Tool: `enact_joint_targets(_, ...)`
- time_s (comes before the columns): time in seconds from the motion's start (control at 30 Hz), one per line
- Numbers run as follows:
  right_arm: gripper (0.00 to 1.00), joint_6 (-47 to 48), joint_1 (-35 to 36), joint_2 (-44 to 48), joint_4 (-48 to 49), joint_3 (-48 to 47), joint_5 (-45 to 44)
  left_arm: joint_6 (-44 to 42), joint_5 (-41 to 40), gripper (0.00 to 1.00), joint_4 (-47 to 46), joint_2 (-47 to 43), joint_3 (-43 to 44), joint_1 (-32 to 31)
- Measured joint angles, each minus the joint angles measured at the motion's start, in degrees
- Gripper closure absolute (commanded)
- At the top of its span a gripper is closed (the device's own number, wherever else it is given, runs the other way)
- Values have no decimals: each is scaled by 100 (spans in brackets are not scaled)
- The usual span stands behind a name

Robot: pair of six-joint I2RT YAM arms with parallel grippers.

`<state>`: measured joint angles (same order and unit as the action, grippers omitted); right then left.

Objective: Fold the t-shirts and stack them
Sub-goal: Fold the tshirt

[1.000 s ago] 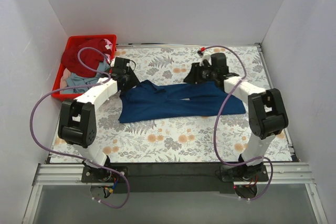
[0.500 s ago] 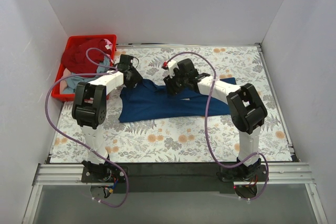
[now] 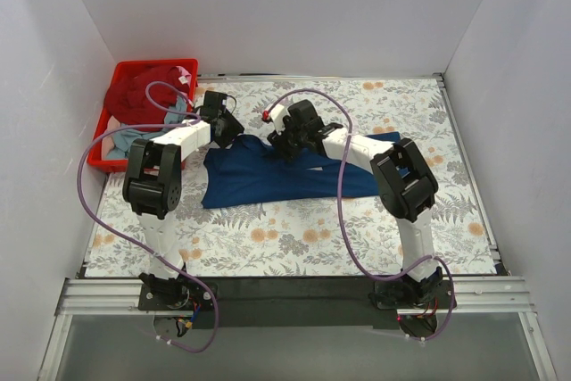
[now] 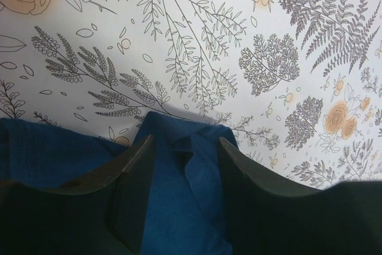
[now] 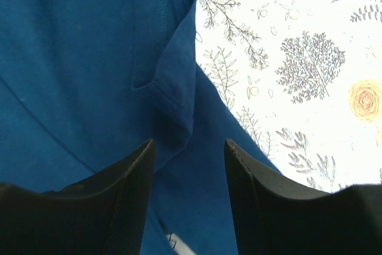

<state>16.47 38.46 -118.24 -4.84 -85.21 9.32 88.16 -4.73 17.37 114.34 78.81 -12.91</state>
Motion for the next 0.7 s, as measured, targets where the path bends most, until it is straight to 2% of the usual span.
enact_joint_targets(0.5, 48, 457, 247, -470, -76, -498, 4, 63, 2, 56, -61, 153, 175, 0)
enact_joint_targets(0.7, 58, 509, 289, -544, -83, -686, 28, 66, -4, 56, -66, 354, 313, 0)
